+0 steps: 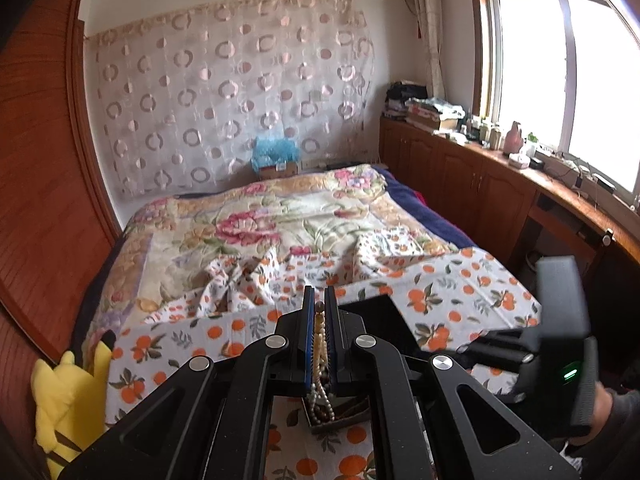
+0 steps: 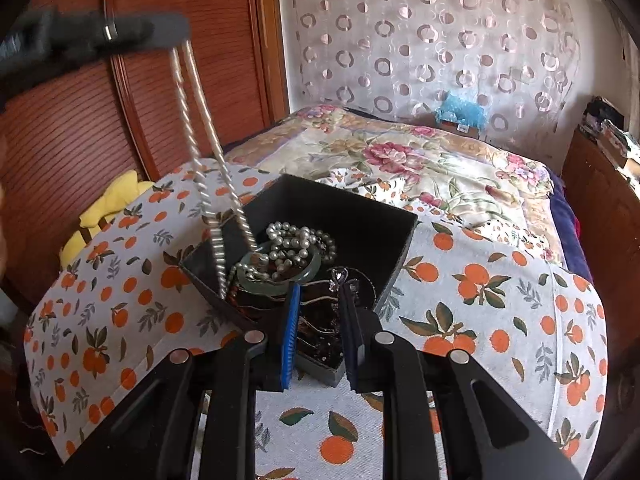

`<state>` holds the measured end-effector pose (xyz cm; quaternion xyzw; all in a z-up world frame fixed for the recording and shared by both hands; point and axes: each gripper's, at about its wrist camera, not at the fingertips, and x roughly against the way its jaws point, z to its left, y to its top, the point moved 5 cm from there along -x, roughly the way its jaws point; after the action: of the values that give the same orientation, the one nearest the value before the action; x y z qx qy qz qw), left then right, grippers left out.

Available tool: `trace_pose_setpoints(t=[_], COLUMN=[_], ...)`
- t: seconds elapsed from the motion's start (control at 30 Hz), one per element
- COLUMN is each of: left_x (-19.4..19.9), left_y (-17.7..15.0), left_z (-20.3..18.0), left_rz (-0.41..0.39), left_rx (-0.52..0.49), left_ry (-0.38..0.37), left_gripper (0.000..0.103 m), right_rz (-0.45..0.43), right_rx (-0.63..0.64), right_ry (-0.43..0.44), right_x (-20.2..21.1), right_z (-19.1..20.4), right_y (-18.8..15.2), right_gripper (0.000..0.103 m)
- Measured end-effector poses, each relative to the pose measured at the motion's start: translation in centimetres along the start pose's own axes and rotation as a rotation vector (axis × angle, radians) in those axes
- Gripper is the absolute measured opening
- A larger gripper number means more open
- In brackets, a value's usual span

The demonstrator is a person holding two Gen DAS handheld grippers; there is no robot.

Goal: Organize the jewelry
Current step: 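Lower the pearls and the gold ring into the black box and open both tools, then move the left tool to the gold stud earring while the right tool approaches the green bead earring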

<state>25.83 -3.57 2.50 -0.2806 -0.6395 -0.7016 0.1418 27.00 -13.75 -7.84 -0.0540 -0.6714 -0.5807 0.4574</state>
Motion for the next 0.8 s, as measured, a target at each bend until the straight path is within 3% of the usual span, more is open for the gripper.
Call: trace_pose_setpoints(t=[0.3,0.67,0.8], left_x=[-3.0,-3.8,-2.4], left_y=[-3.1,-6.8,-7.8], left_z=[-1.1,-2.0,-1.9], left_rz=[0.079,0.132,0.121], left_rx=[-0.016,-0.012,-0.015], left_ry=[-0.021,-0.054,-0.057], left_gripper=[0.004,0.005,0.018], right_rz=[-0.046,-0.035,-0.016], right_rx=[-0.035,-0.030,-0.016], right_ry=[-0.036,0.006,0.029], right_x=[3.5,5.3,5.1], right_z=[-1.2,0.7,2.1], right_y=[-1.2,-5.2,-6.8], right_gripper=[0.022,0.022,0.022])
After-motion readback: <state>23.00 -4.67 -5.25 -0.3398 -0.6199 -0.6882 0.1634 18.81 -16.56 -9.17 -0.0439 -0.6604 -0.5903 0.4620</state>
